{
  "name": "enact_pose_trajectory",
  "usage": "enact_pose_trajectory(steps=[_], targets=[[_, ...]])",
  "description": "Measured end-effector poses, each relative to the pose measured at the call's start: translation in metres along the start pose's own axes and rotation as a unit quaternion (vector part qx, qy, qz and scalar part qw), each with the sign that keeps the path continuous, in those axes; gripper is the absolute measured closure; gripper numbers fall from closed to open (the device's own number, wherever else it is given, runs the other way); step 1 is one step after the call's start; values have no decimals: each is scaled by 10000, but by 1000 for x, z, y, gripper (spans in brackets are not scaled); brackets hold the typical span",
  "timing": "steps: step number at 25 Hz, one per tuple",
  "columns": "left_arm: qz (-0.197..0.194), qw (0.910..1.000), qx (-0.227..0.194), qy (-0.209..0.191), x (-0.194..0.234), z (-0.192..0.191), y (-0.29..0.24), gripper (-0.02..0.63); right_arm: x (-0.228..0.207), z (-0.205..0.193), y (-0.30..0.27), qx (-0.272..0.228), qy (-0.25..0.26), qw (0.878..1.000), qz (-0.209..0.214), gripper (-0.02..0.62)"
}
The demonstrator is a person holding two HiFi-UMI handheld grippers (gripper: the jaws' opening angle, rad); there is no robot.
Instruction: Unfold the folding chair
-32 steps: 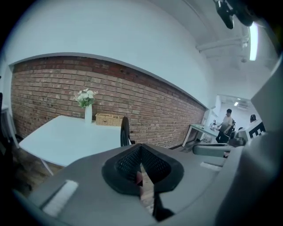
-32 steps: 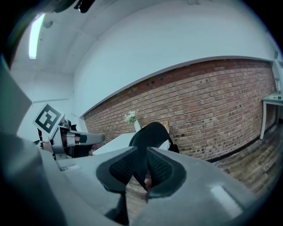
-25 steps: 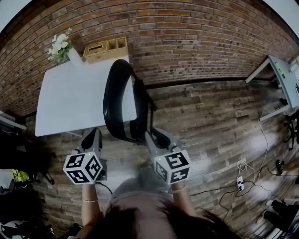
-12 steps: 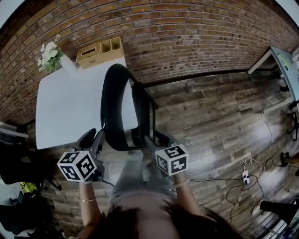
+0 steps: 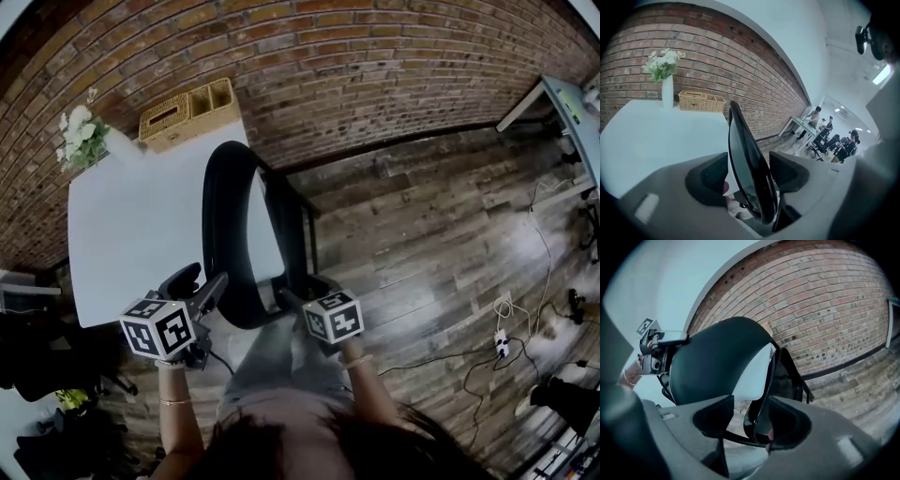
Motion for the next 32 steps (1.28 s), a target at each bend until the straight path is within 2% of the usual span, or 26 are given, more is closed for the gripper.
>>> enact_pose_trajectory(steps=[7,14,20,24,27,32], targets=[[-409,9981,458,6,4,2,-19,322,-12,-22,-47,419,-436,9977,307,354],[-672,9927,1005,-29,5,4,-43,322,-21,-36,-76,694,-795,9935,423,354],[-846,9847,1519,-150,3,4,-60,327,-18,-35,-89,889,-824,9917,427,354],[-672,9831,1674,-313,-1,4,-63,364,-20,-48,-97,1109,-751,9906,296,357],[-404,9849,1653,-322,-3,4,-63,398,-16,-48,-103,1149,-738,9903,273,408],[-202,9898,1408,-58,-4,2,-60,433,-12,-49,-99,1035,-895,9905,132,442]])
Point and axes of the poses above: the fingertips, and each gripper's own axes: y backward along the fingers, x to its left, z out of its top, the point moved 8 cm from there along y, backward along the fingers, and after that the axes turned 6 degrees about -x, right-handed, at the moved point
